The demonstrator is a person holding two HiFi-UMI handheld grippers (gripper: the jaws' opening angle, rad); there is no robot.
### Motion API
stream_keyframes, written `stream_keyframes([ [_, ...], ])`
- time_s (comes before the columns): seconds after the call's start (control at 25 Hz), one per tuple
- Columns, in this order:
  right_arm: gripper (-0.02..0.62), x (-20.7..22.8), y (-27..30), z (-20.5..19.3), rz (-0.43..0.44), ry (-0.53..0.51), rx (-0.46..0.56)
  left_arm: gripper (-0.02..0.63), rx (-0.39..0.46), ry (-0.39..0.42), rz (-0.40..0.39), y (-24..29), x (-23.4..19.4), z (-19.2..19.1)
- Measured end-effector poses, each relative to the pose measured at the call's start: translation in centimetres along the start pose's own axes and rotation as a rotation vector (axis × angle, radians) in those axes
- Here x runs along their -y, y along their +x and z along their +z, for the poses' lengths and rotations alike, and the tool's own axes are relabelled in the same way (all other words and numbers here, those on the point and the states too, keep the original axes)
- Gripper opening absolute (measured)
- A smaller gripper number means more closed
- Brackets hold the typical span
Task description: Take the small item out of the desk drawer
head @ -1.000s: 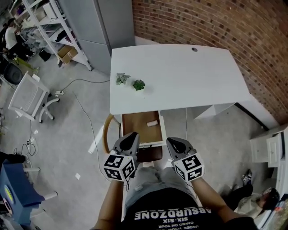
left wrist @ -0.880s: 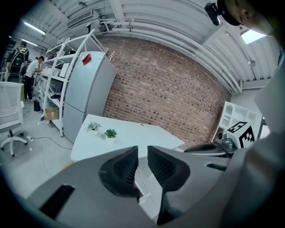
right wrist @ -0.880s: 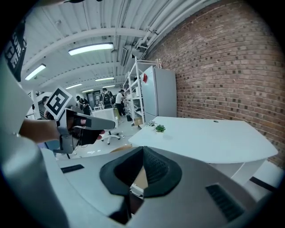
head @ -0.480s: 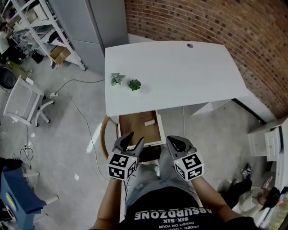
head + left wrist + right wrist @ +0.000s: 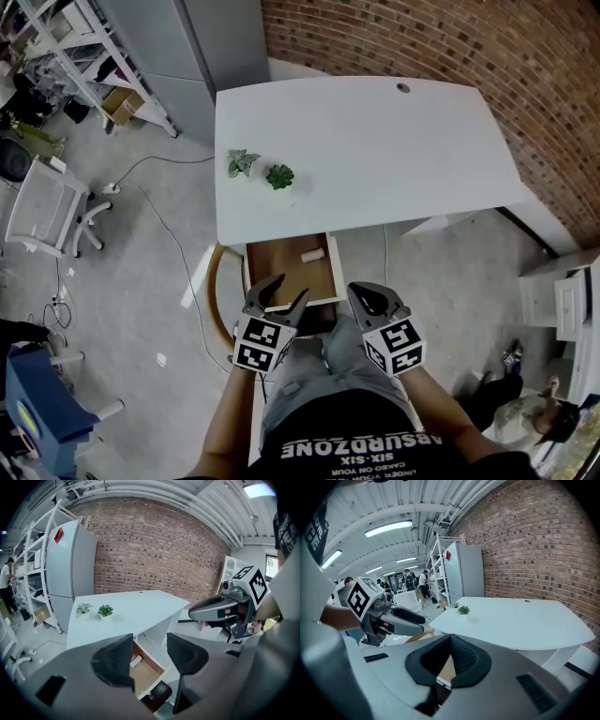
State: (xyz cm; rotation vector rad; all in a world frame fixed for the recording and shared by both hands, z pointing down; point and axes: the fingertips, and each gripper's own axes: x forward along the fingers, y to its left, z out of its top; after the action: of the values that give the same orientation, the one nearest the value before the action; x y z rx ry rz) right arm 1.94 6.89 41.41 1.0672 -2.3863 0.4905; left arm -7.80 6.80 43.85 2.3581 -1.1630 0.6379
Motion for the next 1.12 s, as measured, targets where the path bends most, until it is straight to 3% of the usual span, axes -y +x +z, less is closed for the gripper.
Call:
stream_keyframes([
  [0.52, -0.003, 3.6, 3.8, 1.4, 0.05, 0.011, -0.028, 0.212, -0.107, 0.079, -0.029, 6.2, -1.3, -0.6],
  [1.12, -0.003, 7.0, 6.1, 0.0, 0.051, 0.049, -0.071, 0.212, -0.217, 0.125, -0.078, 11.5, -1.5, -3.0],
])
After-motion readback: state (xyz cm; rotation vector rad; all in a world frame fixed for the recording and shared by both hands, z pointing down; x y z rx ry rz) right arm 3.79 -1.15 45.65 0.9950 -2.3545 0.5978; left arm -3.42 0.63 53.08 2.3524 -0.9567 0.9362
